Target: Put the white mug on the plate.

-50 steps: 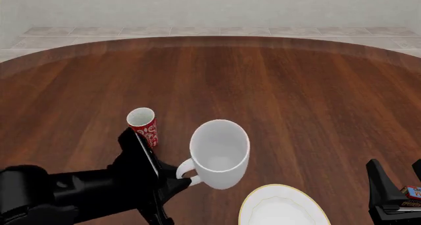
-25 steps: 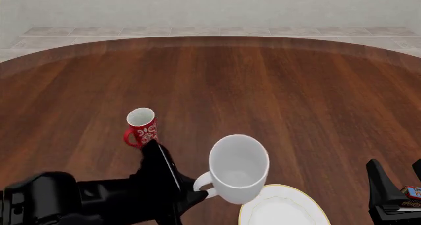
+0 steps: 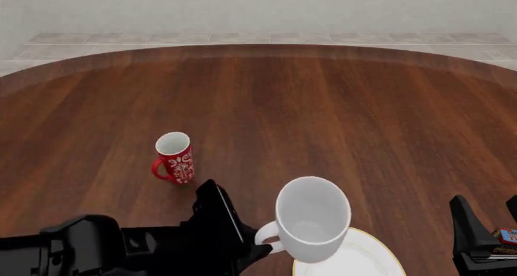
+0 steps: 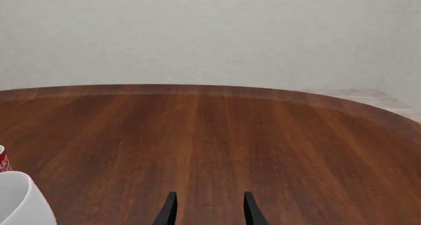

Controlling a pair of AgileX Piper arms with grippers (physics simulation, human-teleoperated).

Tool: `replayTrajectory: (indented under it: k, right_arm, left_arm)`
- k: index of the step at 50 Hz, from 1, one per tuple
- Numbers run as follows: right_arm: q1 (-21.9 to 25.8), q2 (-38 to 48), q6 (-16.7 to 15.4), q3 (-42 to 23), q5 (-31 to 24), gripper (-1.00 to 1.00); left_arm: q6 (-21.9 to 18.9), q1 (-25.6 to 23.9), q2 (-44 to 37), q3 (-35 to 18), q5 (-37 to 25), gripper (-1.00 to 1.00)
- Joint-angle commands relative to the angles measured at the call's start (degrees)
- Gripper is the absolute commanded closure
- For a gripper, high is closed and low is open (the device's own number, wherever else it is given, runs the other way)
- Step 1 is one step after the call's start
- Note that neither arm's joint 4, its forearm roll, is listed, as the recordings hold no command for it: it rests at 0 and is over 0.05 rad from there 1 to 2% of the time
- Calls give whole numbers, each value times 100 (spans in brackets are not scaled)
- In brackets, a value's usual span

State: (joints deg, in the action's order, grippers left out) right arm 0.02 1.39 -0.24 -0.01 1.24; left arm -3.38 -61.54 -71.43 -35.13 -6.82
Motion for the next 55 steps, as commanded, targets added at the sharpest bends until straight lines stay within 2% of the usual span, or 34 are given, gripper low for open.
replayTrajectory:
  k: [1, 55]
  right_arm:
    - [0, 1, 0, 0, 0, -100]
    - [-1, 0, 0, 0, 0, -100]
  left_arm:
    - [4, -113, -188, -85, 107, 100]
    - [264, -387, -1247, -18, 1024, 100]
